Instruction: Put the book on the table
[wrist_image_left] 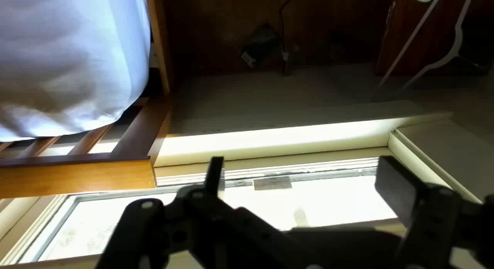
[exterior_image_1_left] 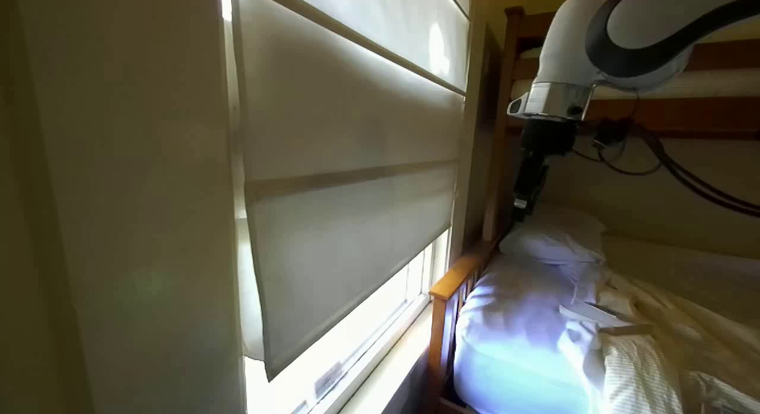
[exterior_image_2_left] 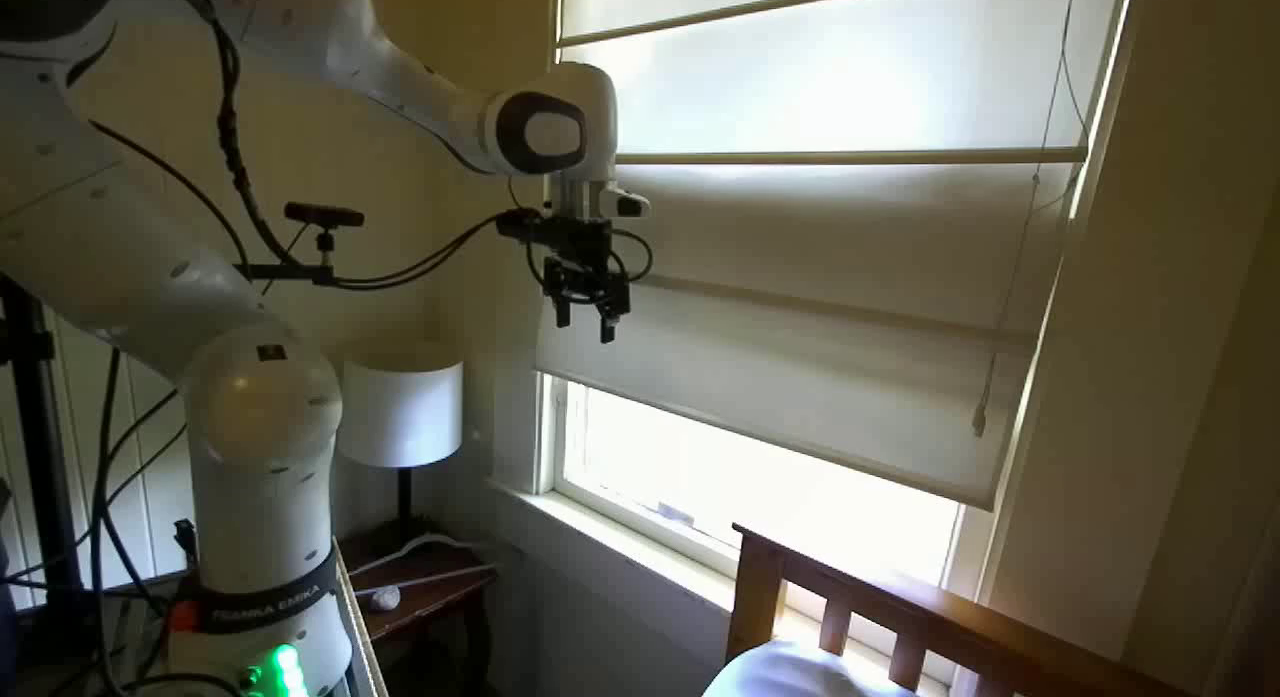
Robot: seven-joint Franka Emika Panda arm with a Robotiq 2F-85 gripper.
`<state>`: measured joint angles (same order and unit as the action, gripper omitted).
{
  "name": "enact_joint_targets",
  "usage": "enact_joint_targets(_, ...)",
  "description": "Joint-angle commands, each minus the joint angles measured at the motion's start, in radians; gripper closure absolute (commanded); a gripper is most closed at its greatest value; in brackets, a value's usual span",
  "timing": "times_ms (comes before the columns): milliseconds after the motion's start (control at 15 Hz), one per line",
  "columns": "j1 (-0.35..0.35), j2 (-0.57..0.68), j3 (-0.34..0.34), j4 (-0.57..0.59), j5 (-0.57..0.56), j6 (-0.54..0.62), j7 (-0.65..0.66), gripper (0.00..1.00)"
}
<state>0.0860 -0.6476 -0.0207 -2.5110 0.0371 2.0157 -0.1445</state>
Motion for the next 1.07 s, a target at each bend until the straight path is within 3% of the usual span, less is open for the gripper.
enact_joint_targets(0, -0.004, 0.001, 0.004, 0.003, 0.003, -0.003, -0.002, 0.0)
enact_joint_targets(400, -0.004, 0.001, 0.004, 0.003, 0.003, -0.003, -0.002, 0.0)
enact_joint_targets(600, -0.098, 0.001, 0.031, -0.02, -0.124, 0.026, 0.09, 0.0)
enact_joint_targets(1000, -0.29, 0.005, 0.006, -0.076, -0.425, 0.029, 0.2, 0.0)
